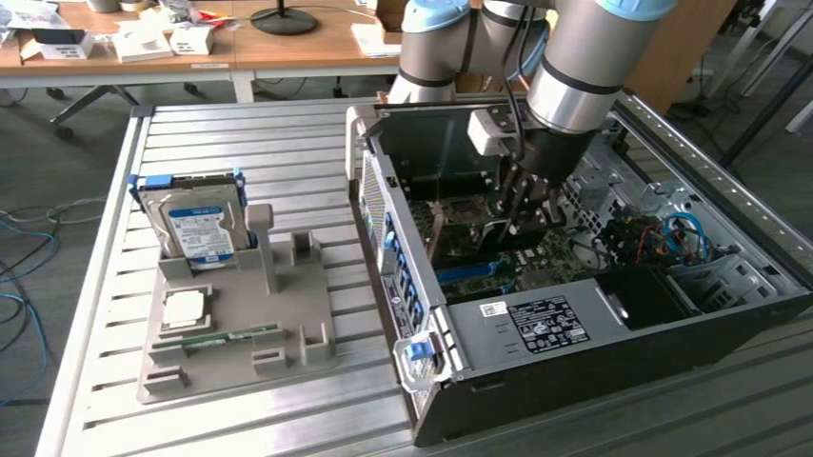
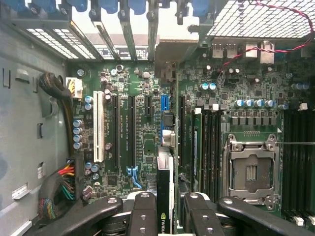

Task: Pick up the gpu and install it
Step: 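Insert the gpu into the slot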

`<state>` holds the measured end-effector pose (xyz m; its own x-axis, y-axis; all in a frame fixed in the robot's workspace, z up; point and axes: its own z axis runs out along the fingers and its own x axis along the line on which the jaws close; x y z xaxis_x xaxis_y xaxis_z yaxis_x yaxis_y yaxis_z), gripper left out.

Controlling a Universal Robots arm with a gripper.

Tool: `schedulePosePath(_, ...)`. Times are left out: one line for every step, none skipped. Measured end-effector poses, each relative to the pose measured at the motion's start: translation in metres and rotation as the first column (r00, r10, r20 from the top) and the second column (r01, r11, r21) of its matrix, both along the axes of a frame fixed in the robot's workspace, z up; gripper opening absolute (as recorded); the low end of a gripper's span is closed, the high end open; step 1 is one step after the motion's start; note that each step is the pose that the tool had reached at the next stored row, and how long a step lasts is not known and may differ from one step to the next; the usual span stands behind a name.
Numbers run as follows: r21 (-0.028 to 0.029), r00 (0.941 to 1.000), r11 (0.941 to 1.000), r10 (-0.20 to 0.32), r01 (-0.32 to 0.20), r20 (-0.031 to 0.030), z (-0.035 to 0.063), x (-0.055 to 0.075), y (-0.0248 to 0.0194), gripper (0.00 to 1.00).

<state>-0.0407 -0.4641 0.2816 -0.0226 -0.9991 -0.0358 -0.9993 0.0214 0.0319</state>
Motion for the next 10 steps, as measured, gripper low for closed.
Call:
schedulePosePath(0.0001, 1.0000, 1.0000, 0.000, 0.000, 0.0000, -0.0001, -0.0003, 0.0000, 0.26)
schedulePosePath(0.0004, 1.0000, 1.0000, 0.000, 0.000, 0.0002, -0.0002, -0.0007, -0.0002, 0.26)
schedulePosePath(0.0003, 1.0000, 1.0000, 0.000, 0.000, 0.0001, -0.0002, -0.0011, -0.0004, 0.26)
schedulePosePath(0.0001, 1.0000, 1.0000, 0.000, 0.000, 0.0001, -0.0001, -0.0014, -0.0005, 0.26)
schedulePosePath(0.0001, 1.0000, 1.0000, 0.000, 0.000, 0.0001, -0.0002, -0.0015, -0.0005, 0.26)
schedulePosePath(0.0000, 1.0000, 1.0000, 0.000, 0.000, 0.0000, -0.0001, -0.0015, -0.0006, 0.26)
schedulePosePath(-0.0001, 1.0000, 1.0000, 0.000, 0.000, 0.0000, -0.0001, -0.0015, -0.0006, 0.26)
schedulePosePath(-0.0001, 1.0000, 1.0000, 0.000, 0.000, 0.0000, -0.0001, -0.0016, -0.0006, 0.26)
schedulePosePath(-0.0001, 1.0000, 1.0000, 0.000, 0.000, 0.0000, -0.0001, -0.0017, -0.0006, 0.26)
schedulePosePath(0.0000, 1.0000, 1.0000, -0.001, 0.001, 0.0001, -0.0002, -0.0025, -0.0006, 0.26)
